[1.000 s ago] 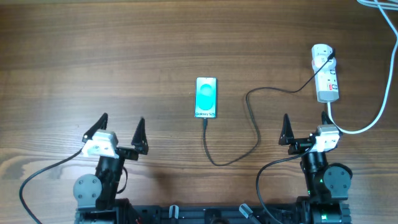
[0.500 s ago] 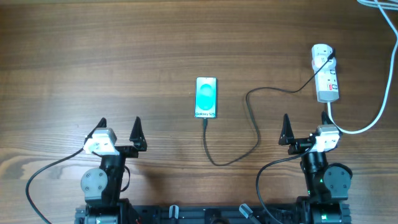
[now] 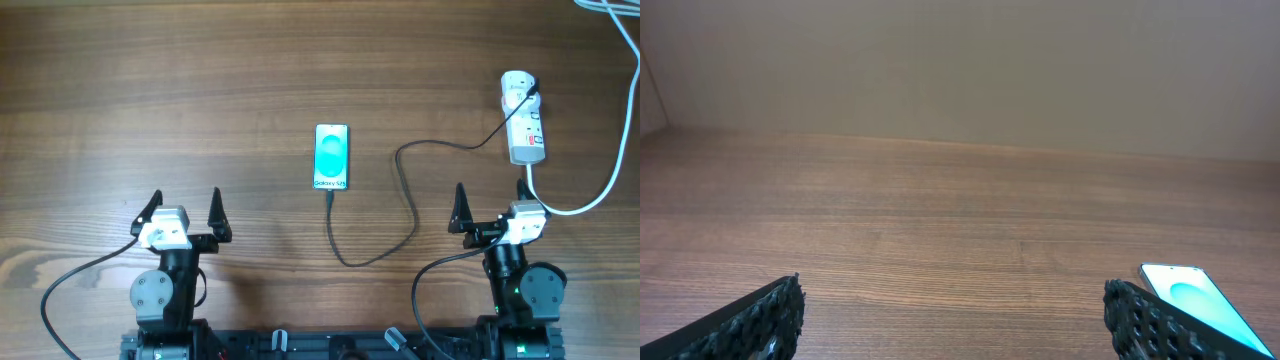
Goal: Plug charger to phone and switch on socket
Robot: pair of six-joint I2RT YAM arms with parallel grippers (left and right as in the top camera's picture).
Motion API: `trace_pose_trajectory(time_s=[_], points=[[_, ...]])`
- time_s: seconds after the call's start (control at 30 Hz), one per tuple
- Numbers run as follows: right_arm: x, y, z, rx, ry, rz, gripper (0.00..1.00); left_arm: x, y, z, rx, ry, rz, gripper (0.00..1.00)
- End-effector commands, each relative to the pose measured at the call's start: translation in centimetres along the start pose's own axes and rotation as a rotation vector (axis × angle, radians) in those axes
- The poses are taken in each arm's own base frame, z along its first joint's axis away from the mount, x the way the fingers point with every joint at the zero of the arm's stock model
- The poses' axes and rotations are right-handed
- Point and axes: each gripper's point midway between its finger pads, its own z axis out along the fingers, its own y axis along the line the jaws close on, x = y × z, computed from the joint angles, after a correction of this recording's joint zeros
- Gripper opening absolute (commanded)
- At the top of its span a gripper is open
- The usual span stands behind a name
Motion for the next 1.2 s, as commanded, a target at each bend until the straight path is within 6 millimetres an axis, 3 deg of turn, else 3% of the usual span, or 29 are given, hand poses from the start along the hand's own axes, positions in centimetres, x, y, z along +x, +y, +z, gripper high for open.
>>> trace_pose_trajectory(time_s=[0.0,1.17], points=[[-0.09,-0.26,-0.03,0.013,-0.005,-0.014,1.00,0.11,0.36,-0.03,-0.018,-0.002,0.018,1.00],[-0.33,-0.26,-0.09,0.014,-0.015,-0.016,1.00,0.11,0.36,-0.03,-0.018,-0.002,0.019,1.00]])
